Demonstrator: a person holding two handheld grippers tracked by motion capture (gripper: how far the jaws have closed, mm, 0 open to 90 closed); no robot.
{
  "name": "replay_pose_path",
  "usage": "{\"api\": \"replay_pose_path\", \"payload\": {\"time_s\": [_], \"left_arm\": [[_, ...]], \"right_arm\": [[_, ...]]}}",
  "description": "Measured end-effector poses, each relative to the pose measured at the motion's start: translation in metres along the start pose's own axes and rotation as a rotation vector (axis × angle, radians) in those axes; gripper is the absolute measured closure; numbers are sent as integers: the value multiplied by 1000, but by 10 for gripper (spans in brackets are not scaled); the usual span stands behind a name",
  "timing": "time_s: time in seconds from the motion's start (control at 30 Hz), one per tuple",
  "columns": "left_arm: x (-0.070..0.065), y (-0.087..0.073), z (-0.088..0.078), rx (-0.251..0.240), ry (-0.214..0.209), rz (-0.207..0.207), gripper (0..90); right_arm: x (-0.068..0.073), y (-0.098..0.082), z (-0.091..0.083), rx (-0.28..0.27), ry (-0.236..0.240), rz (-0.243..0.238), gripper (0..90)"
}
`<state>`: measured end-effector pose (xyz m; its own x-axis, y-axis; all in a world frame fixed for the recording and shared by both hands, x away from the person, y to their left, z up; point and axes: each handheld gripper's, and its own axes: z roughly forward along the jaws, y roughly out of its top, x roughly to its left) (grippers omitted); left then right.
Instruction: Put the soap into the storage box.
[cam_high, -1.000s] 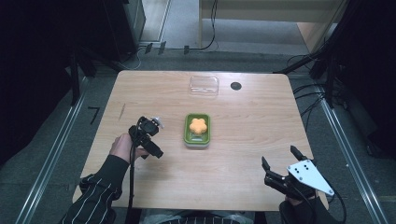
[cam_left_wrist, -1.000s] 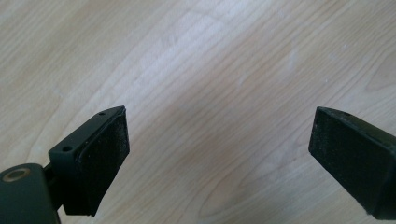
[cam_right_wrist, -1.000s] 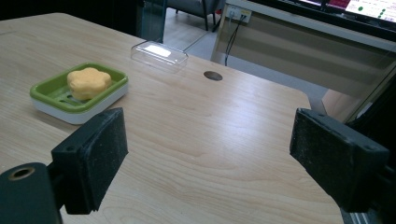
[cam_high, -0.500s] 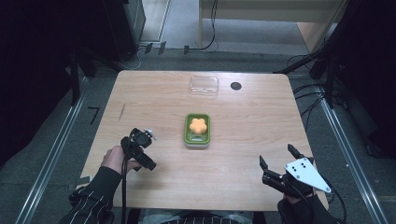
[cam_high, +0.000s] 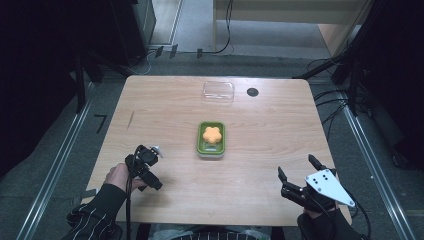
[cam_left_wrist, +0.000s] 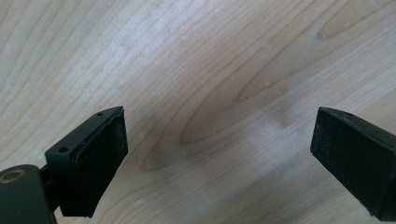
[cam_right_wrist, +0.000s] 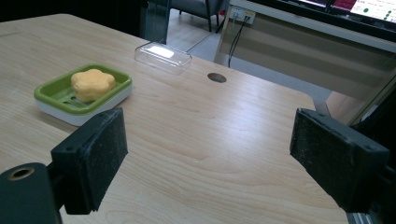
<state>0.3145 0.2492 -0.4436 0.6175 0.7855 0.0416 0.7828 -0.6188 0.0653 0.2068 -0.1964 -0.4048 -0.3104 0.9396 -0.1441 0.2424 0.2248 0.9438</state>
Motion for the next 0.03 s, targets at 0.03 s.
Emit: {"api": "replay_pose_path", "payload": {"time_s": [0.03], "left_arm": [[0, 1, 0, -7, 6, 8, 43]], "right_arm": [[0, 0, 0, 0, 1, 1, 117]]}}
